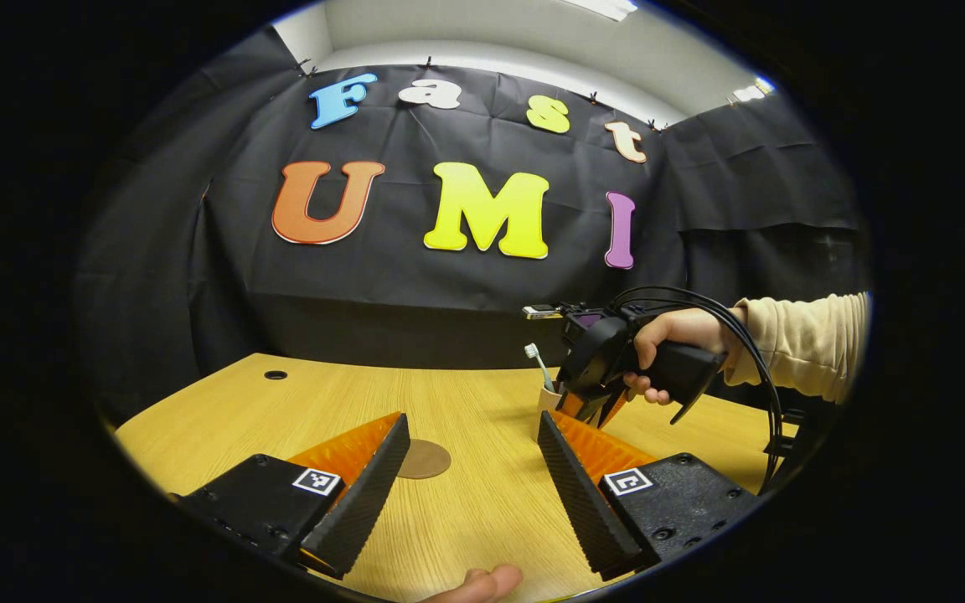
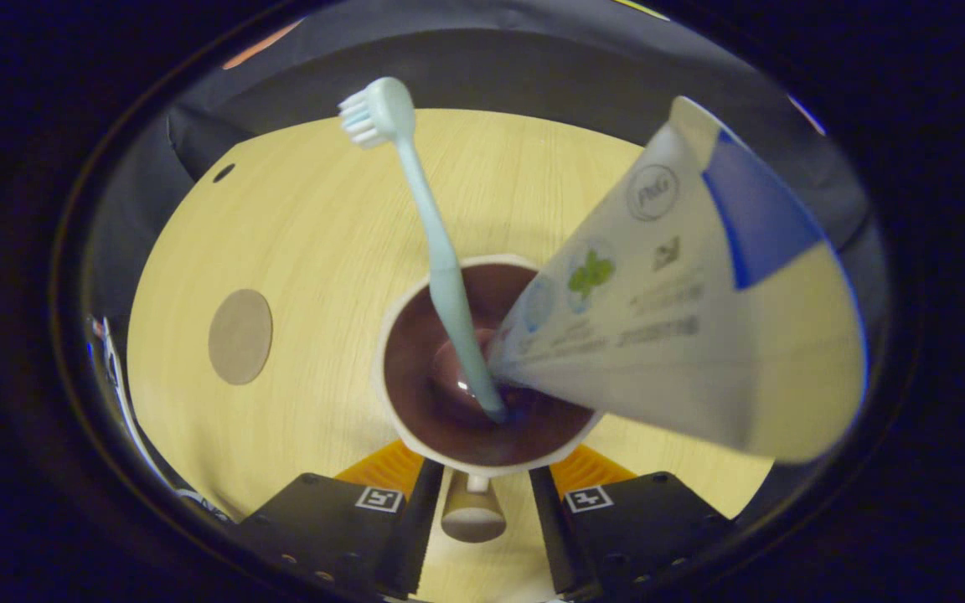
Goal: Put the toothbrush and toothpaste on the desktop into the cup, then pick up the cup and place it on the coaster on the desktop.
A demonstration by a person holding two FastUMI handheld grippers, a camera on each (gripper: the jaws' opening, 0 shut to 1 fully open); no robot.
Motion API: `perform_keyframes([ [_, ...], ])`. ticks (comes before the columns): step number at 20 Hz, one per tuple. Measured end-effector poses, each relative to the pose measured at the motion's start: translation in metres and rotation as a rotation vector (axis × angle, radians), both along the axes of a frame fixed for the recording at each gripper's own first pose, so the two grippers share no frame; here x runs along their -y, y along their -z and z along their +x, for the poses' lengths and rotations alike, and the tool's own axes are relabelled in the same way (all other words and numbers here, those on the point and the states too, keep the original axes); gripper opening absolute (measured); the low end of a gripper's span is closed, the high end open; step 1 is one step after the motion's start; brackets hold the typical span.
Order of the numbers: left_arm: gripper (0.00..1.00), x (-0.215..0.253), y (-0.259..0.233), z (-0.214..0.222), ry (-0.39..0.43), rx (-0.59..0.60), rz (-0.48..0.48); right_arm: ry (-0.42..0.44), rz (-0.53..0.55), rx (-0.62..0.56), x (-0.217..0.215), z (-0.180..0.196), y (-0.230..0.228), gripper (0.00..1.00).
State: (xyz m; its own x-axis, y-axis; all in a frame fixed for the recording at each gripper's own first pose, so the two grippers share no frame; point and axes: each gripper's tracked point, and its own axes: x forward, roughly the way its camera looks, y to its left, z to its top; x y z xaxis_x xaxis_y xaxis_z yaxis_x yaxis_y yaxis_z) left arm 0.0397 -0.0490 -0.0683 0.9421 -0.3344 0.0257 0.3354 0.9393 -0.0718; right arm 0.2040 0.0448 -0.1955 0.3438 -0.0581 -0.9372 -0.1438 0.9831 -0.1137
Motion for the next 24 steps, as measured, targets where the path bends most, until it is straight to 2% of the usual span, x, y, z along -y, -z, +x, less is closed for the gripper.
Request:
perform_keyframes([
  [1, 0.98, -0.002, 0.001, -0.001, -0.001, -0.003, -0.003, 0.01, 0.007, -0.001, -0.001, 0.001, -0.002, 0.49],
  [4, 0.98, -0.004, 0.001, -0.002, -0.005, 0.003, 0.007, 0.013, 0.019, 0.006, -0.001, 0.003, 0.004, 0.42],
  [6, 0.98, -0.006, 0.001, -0.003, -0.006, 0.009, 0.011, 0.02, 0.022, 0.002, -0.002, 0.004, 0.009, 0.31],
  [7, 1.0, -0.006, 0.0, -0.003, -0.005, 0.011, 0.01, 0.016, 0.02, 0.006, -0.003, 0.005, 0.006, 0.31],
  [12, 0.98, -0.007, 0.005, -0.002, -0.004, -0.002, 0.007, 0.061, 0.041, 0.011, -0.004, 0.009, 0.008, 0.31],
  [14, 0.98, -0.007, 0.007, -0.003, -0.001, -0.01, 0.001, 0.045, 0.029, 0.019, -0.003, 0.009, 0.007, 0.31],
  [15, 0.98, -0.007, 0.008, -0.001, -0.001, -0.013, -0.003, 0.045, 0.026, 0.023, -0.003, 0.01, 0.006, 0.36],
  [16, 0.98, -0.007, 0.009, -0.001, -0.001, -0.02, -0.007, 0.047, 0.035, 0.024, -0.004, 0.01, 0.005, 0.34],
  [19, 0.98, -0.007, 0.014, -0.001, -0.001, -0.038, -0.02, 0.048, 0.055, 0.027, -0.007, 0.012, 0.002, 0.35],
  [20, 0.98, -0.007, 0.014, -0.001, 0.0, -0.039, -0.02, 0.052, 0.06, 0.029, -0.008, 0.012, 0.004, 0.29],
  [21, 0.98, -0.008, 0.014, -0.001, 0.0, -0.039, -0.021, 0.054, 0.062, 0.029, -0.008, 0.013, 0.003, 0.28],
  [24, 0.98, -0.009, 0.012, -0.002, 0.003, -0.032, -0.023, 0.039, 0.068, 0.045, -0.008, 0.012, 0.006, 0.27],
])
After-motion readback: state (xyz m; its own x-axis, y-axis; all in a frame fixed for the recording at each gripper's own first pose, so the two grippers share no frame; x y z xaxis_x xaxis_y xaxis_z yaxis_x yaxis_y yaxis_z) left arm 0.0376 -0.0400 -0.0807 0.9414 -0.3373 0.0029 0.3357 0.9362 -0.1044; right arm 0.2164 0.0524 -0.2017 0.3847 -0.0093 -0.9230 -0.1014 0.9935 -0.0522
